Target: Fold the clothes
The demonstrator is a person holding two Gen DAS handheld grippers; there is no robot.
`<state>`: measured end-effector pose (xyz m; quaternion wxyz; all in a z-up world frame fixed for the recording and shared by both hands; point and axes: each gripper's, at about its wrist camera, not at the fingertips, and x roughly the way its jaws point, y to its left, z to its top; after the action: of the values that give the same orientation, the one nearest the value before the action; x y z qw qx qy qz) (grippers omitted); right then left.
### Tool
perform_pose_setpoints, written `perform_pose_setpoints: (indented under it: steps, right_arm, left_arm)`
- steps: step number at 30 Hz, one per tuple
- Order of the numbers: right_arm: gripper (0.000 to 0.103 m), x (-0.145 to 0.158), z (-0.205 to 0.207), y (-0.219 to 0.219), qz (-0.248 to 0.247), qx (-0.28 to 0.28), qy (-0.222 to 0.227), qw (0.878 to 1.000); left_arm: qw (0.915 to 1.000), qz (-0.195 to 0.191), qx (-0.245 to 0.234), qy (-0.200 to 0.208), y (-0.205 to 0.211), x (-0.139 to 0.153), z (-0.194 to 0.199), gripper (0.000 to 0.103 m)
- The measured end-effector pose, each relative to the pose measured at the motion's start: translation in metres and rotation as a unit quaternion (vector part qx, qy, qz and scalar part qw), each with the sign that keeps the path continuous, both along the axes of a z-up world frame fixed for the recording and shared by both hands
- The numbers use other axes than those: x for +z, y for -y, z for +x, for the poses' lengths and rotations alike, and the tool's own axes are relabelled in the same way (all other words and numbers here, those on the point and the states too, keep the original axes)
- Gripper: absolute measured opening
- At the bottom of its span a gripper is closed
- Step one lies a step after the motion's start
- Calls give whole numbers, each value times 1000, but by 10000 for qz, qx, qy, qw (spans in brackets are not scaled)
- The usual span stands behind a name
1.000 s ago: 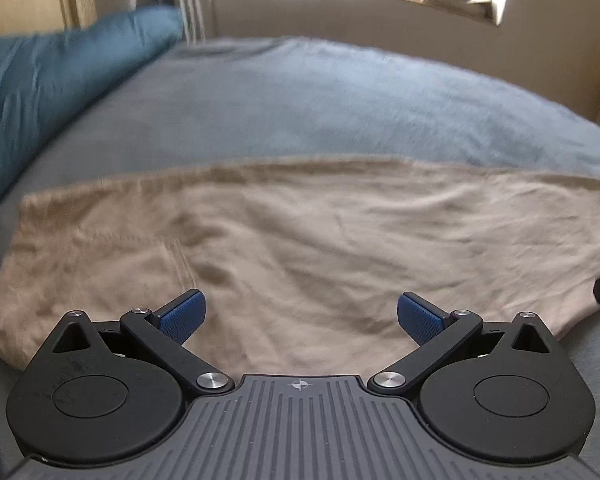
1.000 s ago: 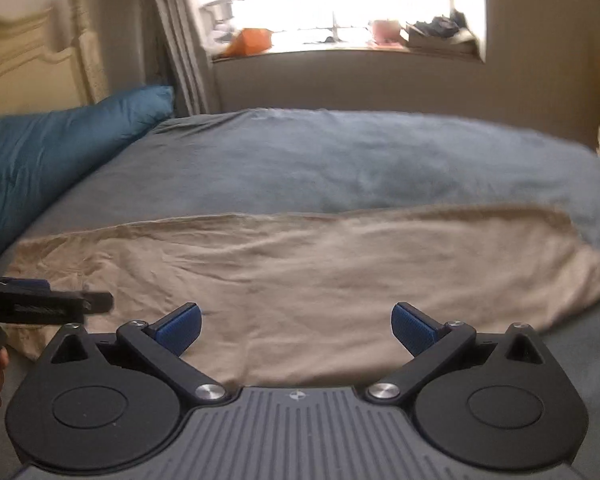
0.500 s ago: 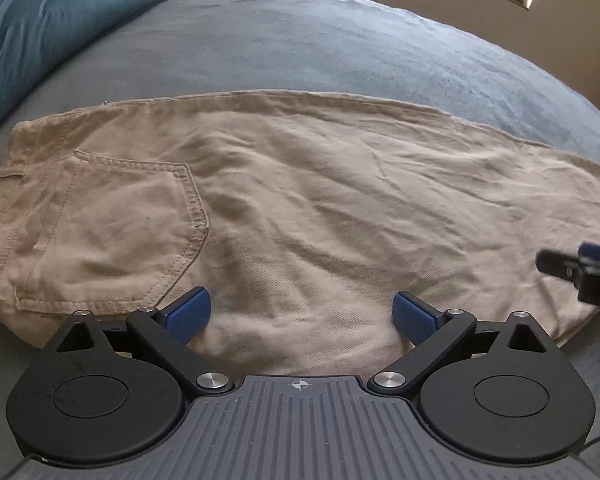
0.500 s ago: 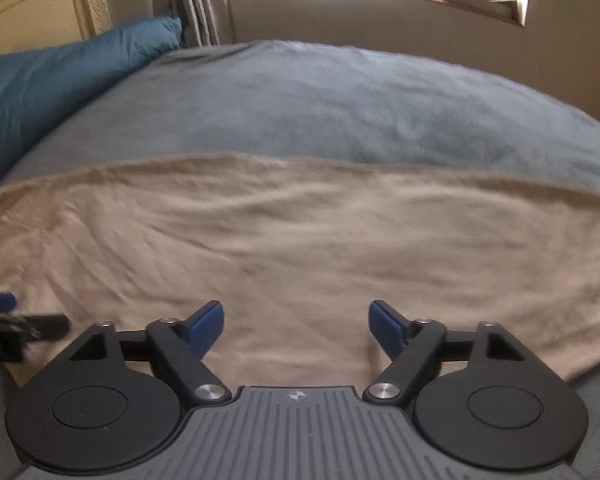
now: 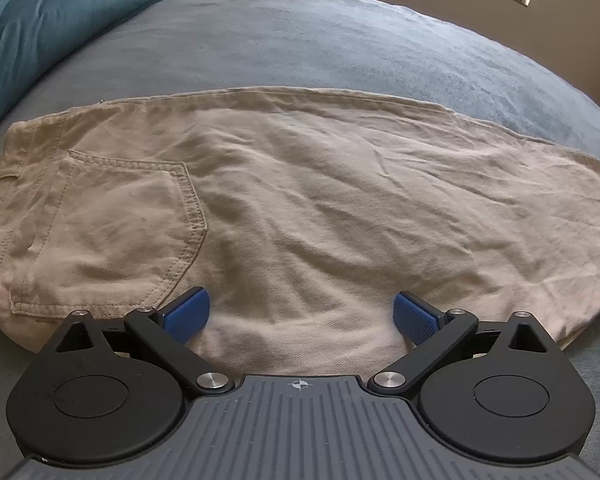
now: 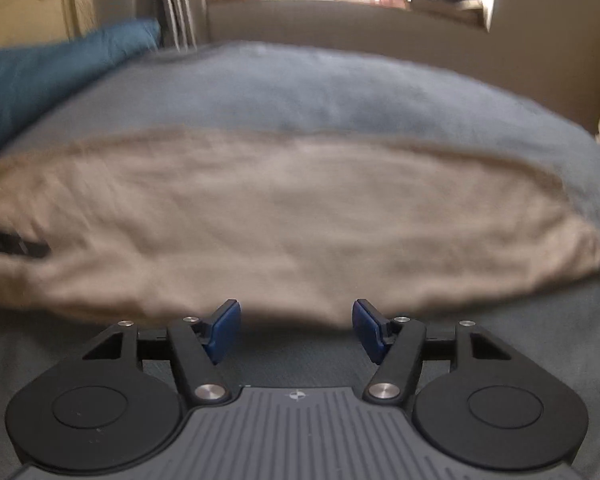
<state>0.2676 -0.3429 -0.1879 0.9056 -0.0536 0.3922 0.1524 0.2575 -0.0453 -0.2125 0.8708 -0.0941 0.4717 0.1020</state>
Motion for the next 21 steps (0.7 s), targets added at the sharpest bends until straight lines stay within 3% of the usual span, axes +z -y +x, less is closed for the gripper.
perform_pose_setpoints:
  steps: [5,8,12,17,21]
  right_arm:
    - [65,4,11,-58,107,717,150,9973]
    - [65,-11,9,-85,-190,1100,73,9937]
    - [65,-27,-8,-74,-349,1106,-73,9932]
    - [64,-9,-20,-54,-292,916,-209,9951]
    - [64,8,-10,-74,2,1086,-99,9940]
  left_arm:
    - [10000,-26,58,-21,-2,1,-2,100]
    - [9999,-40,107,-12,-5,1,-3,100]
    - [9999,-98,130,10,-10,1,-5,100]
    - [9998,-145,120,9,-12,0,-4,100]
    - [9998,-136,127,26,-12,1,-7,100]
